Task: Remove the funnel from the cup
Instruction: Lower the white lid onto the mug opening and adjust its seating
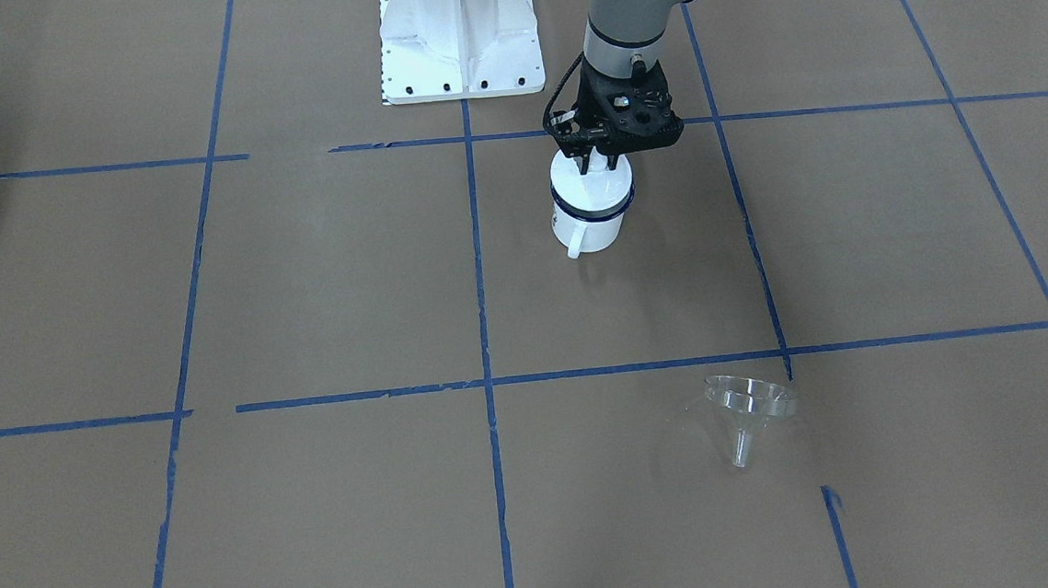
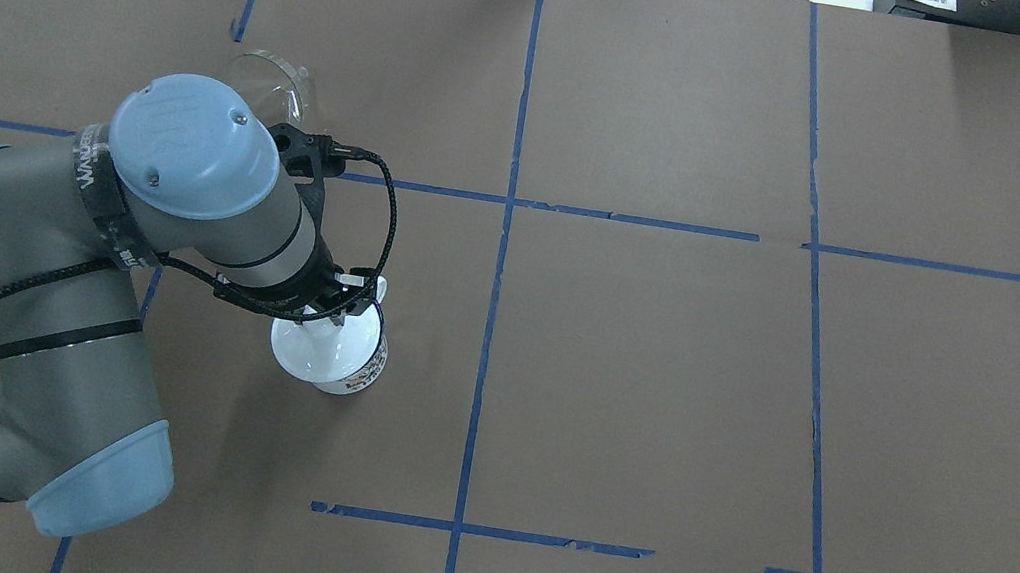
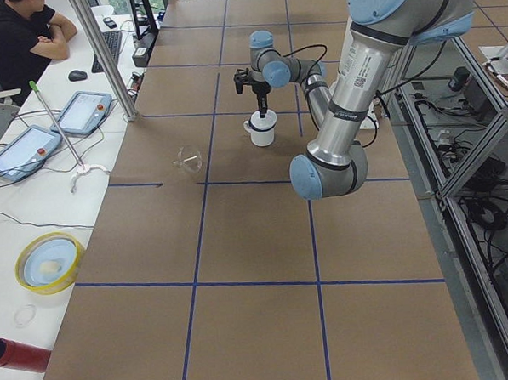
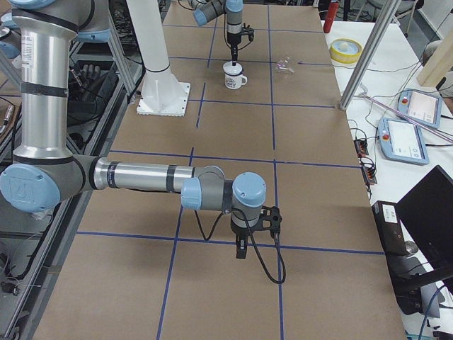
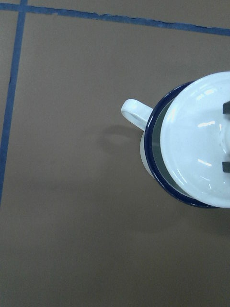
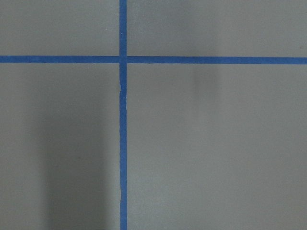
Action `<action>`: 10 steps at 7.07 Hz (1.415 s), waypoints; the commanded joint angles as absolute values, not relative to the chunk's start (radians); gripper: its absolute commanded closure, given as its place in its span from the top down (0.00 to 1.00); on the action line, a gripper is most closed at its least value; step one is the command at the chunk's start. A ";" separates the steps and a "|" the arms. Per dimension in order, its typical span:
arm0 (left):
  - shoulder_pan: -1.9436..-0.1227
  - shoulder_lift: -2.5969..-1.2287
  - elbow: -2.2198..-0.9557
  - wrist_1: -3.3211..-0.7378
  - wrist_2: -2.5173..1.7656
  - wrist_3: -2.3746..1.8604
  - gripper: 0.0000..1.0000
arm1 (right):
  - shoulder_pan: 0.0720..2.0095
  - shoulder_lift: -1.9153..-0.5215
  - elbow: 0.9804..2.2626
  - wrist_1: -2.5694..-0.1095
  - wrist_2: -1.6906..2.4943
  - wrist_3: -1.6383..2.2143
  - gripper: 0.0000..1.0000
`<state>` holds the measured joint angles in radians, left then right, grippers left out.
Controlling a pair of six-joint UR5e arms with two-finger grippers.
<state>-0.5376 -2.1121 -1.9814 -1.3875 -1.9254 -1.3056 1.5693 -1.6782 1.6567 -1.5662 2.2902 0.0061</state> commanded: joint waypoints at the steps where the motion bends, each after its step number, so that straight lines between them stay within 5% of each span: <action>1: -0.537 -2.112 -1.979 -1.390 -1.925 -1.305 0.00 | 1.569 -1.678 1.657 -1.566 2.290 0.006 1.00; 10: -0.557 -2.115 -1.963 -1.390 -1.924 -1.261 0.00 | 1.569 -1.678 1.657 -1.566 2.290 0.006 1.00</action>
